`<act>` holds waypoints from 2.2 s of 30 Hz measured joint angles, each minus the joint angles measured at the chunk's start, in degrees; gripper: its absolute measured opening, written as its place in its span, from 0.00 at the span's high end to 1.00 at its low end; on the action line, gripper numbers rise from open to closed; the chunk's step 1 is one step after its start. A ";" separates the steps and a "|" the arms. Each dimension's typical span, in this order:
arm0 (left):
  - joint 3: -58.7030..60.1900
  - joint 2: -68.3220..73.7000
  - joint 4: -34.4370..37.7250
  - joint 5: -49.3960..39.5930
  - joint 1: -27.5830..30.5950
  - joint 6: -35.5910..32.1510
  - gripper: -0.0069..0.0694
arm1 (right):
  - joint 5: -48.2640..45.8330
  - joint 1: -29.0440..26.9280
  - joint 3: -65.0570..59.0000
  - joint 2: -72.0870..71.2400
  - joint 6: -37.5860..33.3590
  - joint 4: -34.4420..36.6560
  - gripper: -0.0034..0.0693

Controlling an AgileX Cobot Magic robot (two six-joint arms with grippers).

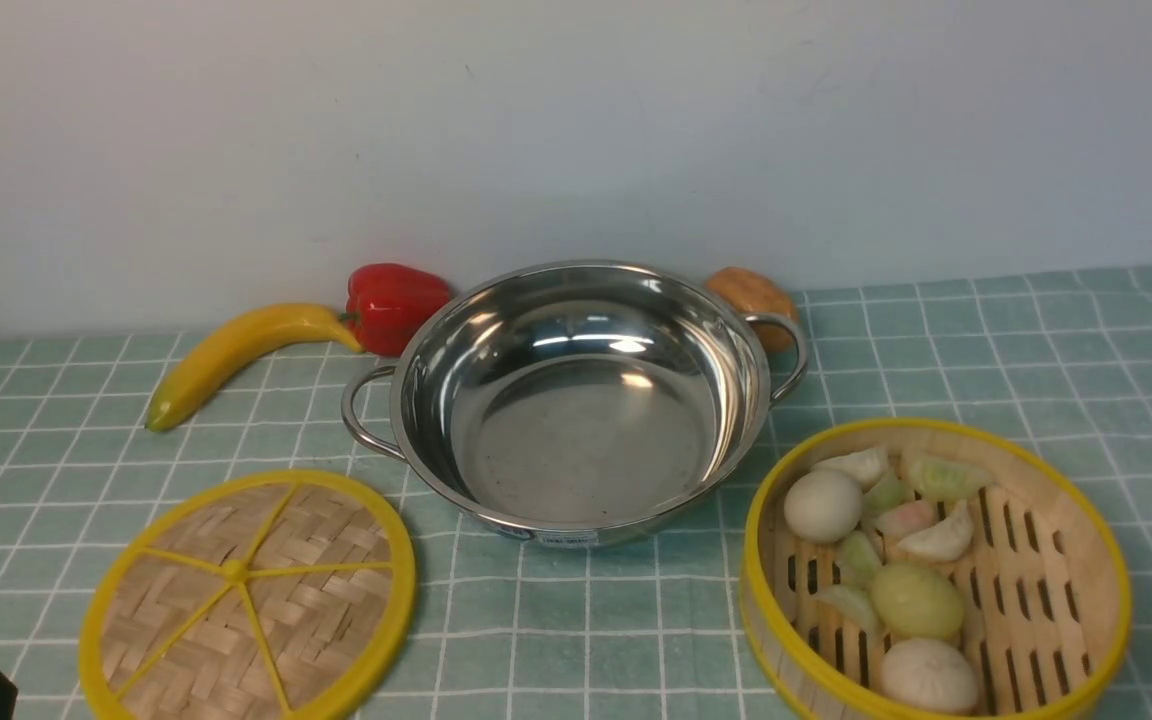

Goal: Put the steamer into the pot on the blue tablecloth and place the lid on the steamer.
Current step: 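Reach for and grasp the rim of the bamboo steamer holding the buns with the right gripper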

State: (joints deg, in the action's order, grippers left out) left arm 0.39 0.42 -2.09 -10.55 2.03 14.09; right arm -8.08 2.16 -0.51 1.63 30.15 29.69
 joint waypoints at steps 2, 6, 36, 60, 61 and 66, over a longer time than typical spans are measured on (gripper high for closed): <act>0.00 0.00 0.00 0.10 0.00 -1.02 0.59 | 4.57 0.00 0.00 0.00 0.07 1.30 0.62; 0.11 0.00 0.06 5.04 0.00 -2.28 0.59 | 19.62 0.00 0.30 0.00 0.44 1.73 0.62; -21.01 4.50 -0.38 12.14 0.00 -5.69 0.59 | -16.34 0.00 51.07 28.50 -0.97 -35.91 0.62; -39.48 53.74 -1.10 -45.18 0.00 -8.45 0.59 | -50.32 0.00 57.33 74.30 -23.04 -22.32 0.62; -39.48 55.37 -1.24 -45.18 0.00 -8.72 0.59 | -50.11 0.00 57.33 76.61 -23.09 -22.32 0.62; -39.48 59.87 -1.49 -44.27 0.00 -10.04 0.59 | -47.92 0.00 57.33 84.35 -23.14 -22.38 0.62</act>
State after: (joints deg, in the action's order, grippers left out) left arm -39.09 60.30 -3.58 -54.81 2.03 4.04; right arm -56.00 2.16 56.81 85.97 7.01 7.32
